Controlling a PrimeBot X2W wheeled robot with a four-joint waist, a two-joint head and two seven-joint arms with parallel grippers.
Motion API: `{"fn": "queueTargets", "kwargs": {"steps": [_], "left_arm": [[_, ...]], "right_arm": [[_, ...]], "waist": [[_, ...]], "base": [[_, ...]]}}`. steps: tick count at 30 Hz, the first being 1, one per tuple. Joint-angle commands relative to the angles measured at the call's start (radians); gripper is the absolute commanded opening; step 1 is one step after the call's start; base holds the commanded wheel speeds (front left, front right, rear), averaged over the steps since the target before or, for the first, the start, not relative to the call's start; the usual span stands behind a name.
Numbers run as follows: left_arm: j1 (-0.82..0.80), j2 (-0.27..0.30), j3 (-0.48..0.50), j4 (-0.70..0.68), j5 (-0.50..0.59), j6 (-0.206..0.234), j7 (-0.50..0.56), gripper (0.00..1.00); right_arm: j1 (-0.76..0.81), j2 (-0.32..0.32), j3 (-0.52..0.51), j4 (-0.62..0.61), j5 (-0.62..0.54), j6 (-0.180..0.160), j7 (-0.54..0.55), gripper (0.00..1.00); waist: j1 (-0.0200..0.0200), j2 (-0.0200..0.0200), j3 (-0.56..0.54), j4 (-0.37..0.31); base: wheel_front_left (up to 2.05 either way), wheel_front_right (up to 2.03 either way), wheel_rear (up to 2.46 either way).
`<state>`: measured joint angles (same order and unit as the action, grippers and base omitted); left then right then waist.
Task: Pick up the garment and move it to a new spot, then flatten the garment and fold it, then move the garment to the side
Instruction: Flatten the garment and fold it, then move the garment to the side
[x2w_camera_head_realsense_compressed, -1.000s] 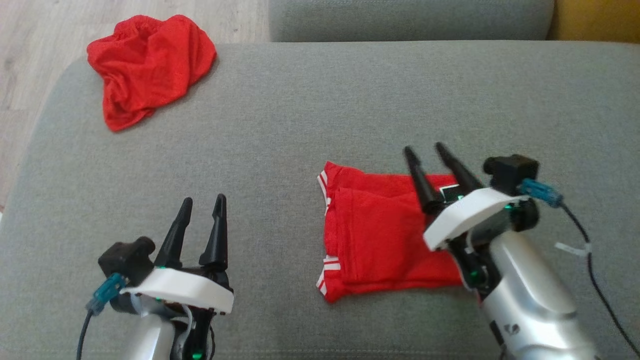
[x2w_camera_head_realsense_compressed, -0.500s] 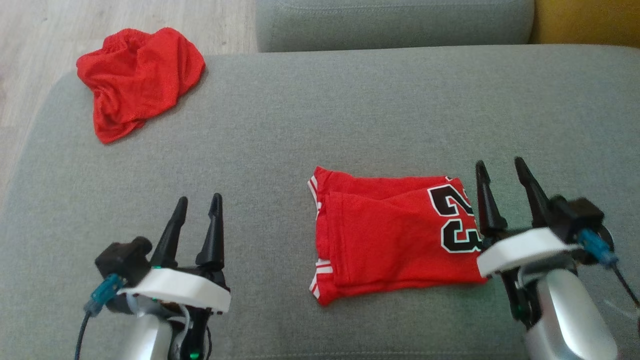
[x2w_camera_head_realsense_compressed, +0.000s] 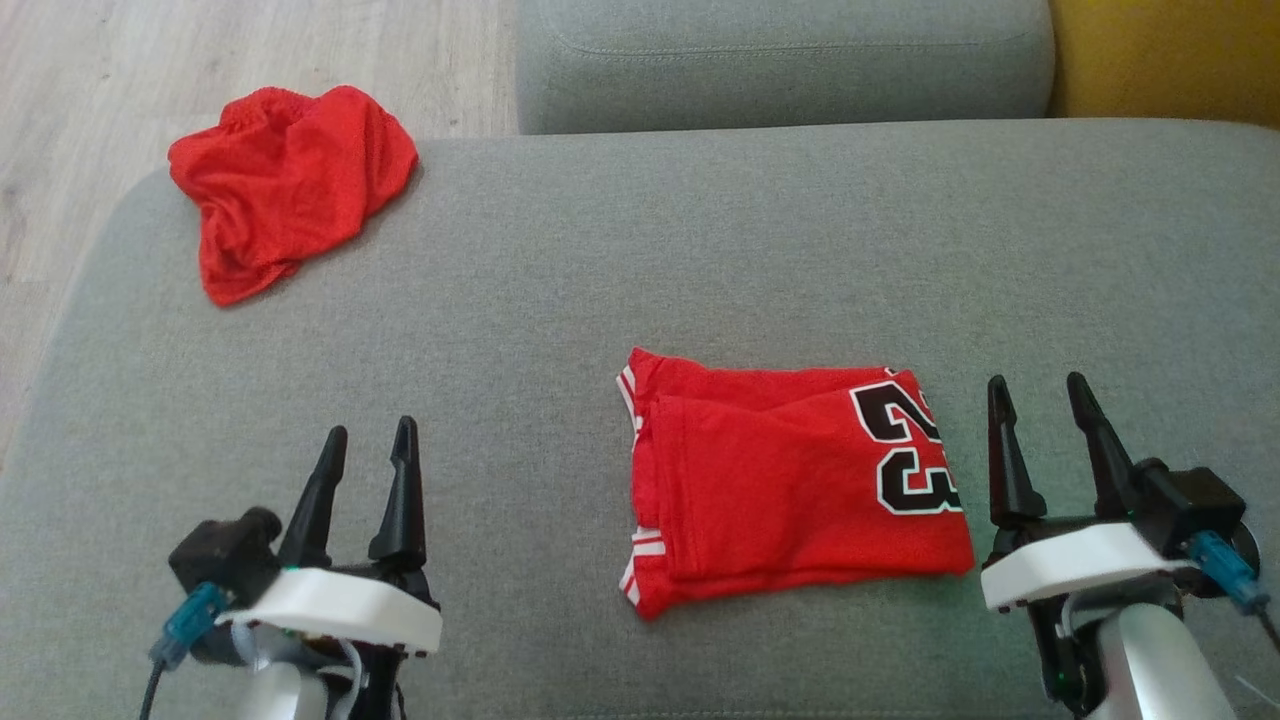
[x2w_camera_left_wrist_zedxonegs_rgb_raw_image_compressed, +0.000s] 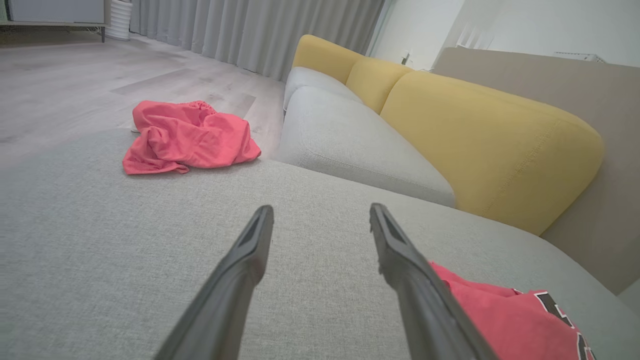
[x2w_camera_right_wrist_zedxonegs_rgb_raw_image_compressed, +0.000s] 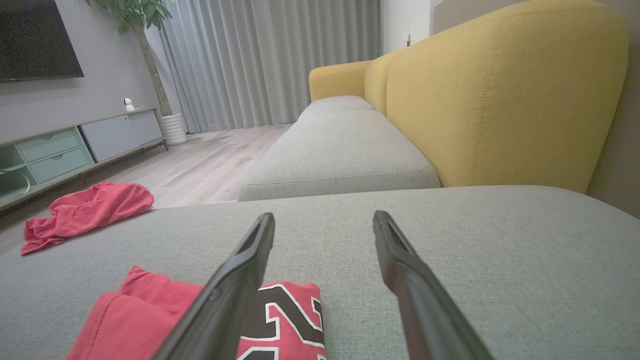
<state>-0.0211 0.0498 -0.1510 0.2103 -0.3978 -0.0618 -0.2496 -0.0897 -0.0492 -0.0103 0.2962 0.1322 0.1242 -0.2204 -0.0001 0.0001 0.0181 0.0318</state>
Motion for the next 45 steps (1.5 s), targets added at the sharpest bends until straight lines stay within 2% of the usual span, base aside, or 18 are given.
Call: {"fn": "queueTargets", "kwargs": {"steps": [1, 35, 40, 45], "left_arm": [[-0.026, 0.001, 0.03, -0.037, 0.018, 0.005, -0.012, 1.0], [-0.014, 0.001, 0.024, 0.003, 0.056, 0.017, -0.012, 1.0], [-0.014, 0.001, 0.017, -0.001, 0.056, 0.019, -0.012, 1.0], [-0.015, 0.0, 0.002, -0.007, 0.047, 0.024, -0.012, 1.0]], "right_arm": [[-0.018, -0.001, 0.02, -0.038, 0.004, 0.007, -0.011, 1.0], [-0.037, -0.001, 0.021, 0.01, -0.015, 0.007, -0.001, 1.0], [-0.073, -0.001, 0.013, 0.007, -0.079, 0.007, 0.058, 1.0], [-0.098, -0.006, -0.01, 0.018, -0.15, 0.007, 0.189, 1.0]], "waist": [[0.0001, -0.0001, 0.0, 0.0], [0.0001, -0.0001, 0.007, 0.001], [0.0001, -0.0001, 0.01, 0.008], [0.0001, -0.0001, 0.02, 0.029]], "base": [[0.0, 0.0, 0.0], [0.0, 0.0, 0.0], [0.0, 0.0, 0.0], [0.0, 0.0, 0.0]]}}
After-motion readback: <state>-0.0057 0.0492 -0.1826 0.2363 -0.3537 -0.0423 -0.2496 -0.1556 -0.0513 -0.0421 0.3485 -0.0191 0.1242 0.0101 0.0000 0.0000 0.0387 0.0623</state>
